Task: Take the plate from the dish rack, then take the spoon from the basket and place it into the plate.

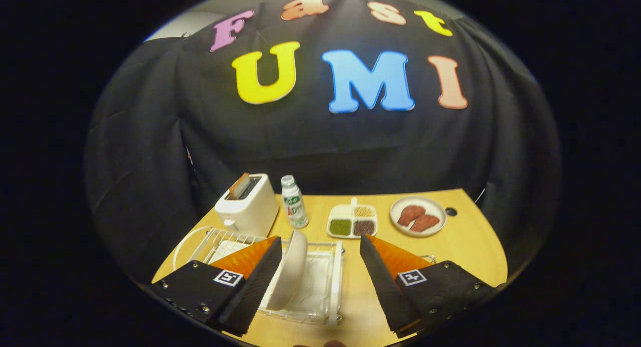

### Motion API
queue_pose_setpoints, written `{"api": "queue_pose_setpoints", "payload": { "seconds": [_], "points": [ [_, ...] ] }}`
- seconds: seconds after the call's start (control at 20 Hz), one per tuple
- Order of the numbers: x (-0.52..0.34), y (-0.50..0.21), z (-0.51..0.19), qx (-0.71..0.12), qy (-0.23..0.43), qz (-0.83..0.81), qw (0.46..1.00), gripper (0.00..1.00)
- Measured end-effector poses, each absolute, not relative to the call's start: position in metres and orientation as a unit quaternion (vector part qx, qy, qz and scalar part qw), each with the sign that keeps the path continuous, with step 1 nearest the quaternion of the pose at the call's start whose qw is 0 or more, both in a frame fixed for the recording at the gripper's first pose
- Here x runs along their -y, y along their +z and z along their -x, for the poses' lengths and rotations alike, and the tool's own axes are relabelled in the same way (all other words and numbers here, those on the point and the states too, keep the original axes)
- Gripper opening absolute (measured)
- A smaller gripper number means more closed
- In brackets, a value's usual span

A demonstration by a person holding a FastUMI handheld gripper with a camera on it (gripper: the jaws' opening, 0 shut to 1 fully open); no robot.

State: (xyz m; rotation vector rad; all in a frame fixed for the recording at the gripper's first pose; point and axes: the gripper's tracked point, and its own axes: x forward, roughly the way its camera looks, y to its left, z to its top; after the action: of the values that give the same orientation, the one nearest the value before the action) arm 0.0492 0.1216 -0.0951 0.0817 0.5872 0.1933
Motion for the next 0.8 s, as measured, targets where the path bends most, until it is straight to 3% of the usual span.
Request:
{"api": "queue_pose_setpoints", "payload": {
  "seconds": [0.65,0.8],
  "points": [
    [-0.164,-0.204,-0.06,-0.525,0.06,-0.051,0.847,0.95],
    [-0.168,-0.221,-0.062,-0.547,0.055,-0.046,0.834,0.8]
  ]
}}
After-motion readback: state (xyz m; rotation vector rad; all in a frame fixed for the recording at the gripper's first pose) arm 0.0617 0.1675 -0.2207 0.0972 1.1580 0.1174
